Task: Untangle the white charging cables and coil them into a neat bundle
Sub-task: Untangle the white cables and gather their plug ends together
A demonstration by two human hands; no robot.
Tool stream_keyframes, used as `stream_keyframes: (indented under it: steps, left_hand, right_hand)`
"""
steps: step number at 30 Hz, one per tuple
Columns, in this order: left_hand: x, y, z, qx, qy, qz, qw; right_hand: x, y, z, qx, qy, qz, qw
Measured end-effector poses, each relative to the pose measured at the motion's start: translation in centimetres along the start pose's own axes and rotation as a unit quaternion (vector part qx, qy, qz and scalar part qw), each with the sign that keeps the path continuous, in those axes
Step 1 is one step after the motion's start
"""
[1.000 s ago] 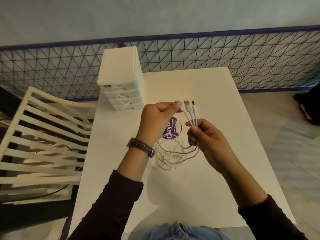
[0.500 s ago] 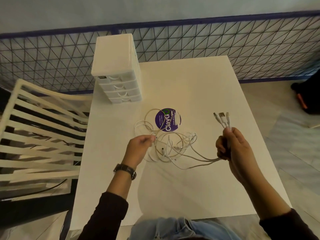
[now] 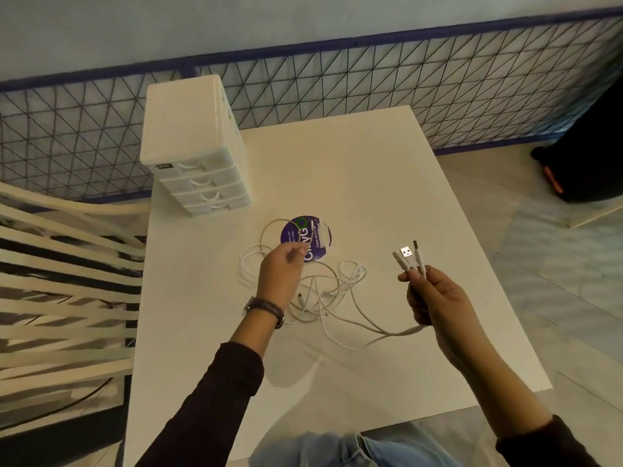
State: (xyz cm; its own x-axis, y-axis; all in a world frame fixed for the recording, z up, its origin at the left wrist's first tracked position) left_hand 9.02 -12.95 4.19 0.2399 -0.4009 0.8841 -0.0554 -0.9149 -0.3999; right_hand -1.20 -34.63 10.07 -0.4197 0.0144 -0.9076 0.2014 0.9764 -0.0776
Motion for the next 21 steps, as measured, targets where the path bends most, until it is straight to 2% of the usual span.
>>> stream_keyframes:
  steps: [2, 4, 6, 8, 11, 15, 18, 19, 21]
  left_hand:
    - [1.0, 1.5, 1.7, -0.032, 0.017, 0.044, 0.998]
    - [1.2, 3.4, 3.0, -0.122, 0.002, 0.112, 0.986]
    - [0.7, 5.4, 3.5, -0.256, -0.042, 0.217, 0.941]
    - [-0.5, 6.7, 3.2, -0.331, -0.091, 0.289, 0.894]
    - [-2.4, 7.6, 2.2, -0.378, -0.16, 0.313, 0.857]
    - [-3.9, 8.0, 1.2, -0.416, -0.139, 0.394, 0.807]
    - [-5.0, 8.5, -0.1, -0.421, -0.141, 0.392, 0.806]
    - [-5.6, 8.5, -0.4, -0.406, -0.146, 0.369, 0.823]
    - [-6.1, 8.1, -0.7, -0.345, -0.159, 0.285, 0.88]
  right_hand:
    - [0.2, 0.0, -0.2, 0.003, 0.004, -0.001, 1.0]
    - [0.5, 0.0, -0.5, -0.004, 0.009, 0.027, 1.0]
    - [0.6, 0.0, -0.8, -0.012, 0.011, 0.058, 0.998]
    - [0.8, -0.1, -1.0, -0.012, 0.016, 0.068, 0.997]
    - [1.1, -0.1, -1.1, -0.003, 0.026, 0.08, 0.996]
    - [1.3, -0.2, -1.2, 0.01, 0.018, 0.094, 0.995]
    - [1.4, 0.0, -1.1, 0.011, 0.016, 0.101, 0.995]
    - [1.4, 0.2, -1.1, 0.009, 0.017, 0.106, 0.994]
    - [1.3, 0.5, -1.0, 0.002, 0.02, 0.112, 0.993]
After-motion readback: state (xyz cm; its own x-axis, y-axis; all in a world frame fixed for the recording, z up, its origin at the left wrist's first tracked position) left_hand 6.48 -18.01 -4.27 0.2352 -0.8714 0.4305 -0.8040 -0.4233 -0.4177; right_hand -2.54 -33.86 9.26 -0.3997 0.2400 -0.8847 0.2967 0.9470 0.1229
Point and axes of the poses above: each hand's wrist, its own z-axis towards the middle knuckle, its own y-axis out of the palm, x = y × z, the point moved 3 cm from there along z, towards the middle knuckle, and after that the axes turned 2 degrees about y, right-handed, at the moved point
